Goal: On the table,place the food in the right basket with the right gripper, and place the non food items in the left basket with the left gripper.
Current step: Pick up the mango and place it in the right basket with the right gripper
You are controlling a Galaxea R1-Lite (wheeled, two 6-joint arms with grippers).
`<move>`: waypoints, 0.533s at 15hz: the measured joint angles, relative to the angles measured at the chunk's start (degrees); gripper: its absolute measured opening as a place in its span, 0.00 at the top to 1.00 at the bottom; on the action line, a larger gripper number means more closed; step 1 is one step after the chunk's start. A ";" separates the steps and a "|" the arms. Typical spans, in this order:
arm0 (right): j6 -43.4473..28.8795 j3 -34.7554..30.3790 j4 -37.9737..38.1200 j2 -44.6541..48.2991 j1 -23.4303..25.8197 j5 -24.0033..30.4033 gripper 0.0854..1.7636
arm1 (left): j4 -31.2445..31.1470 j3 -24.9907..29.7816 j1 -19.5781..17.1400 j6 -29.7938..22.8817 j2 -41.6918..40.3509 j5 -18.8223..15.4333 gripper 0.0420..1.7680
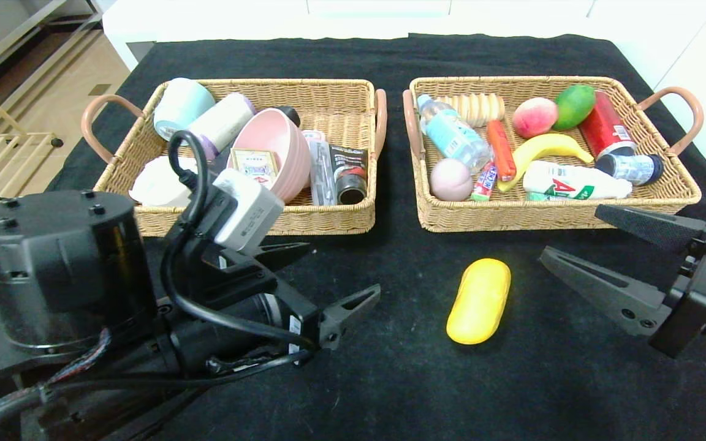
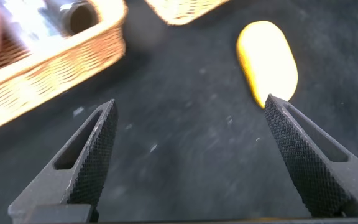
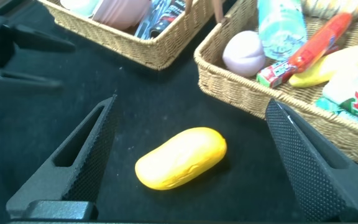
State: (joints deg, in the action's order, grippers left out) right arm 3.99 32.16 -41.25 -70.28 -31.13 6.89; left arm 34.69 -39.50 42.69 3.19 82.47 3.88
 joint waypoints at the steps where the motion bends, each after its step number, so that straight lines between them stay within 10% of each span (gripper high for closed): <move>1: 0.00 -0.09 0.00 -0.20 -0.12 -0.04 0.03 | 1.55 2.23 -0.85 -0.04 -1.30 -0.68 0.04; 8: -0.05 -0.13 1.87 -1.39 -1.37 -0.63 0.03 | 10.07 10.03 -4.60 0.22 -5.29 -3.50 0.04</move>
State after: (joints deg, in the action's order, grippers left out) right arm 3.94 32.02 -39.39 -71.67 -32.50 6.25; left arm 44.76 -29.46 38.10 3.41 77.18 0.38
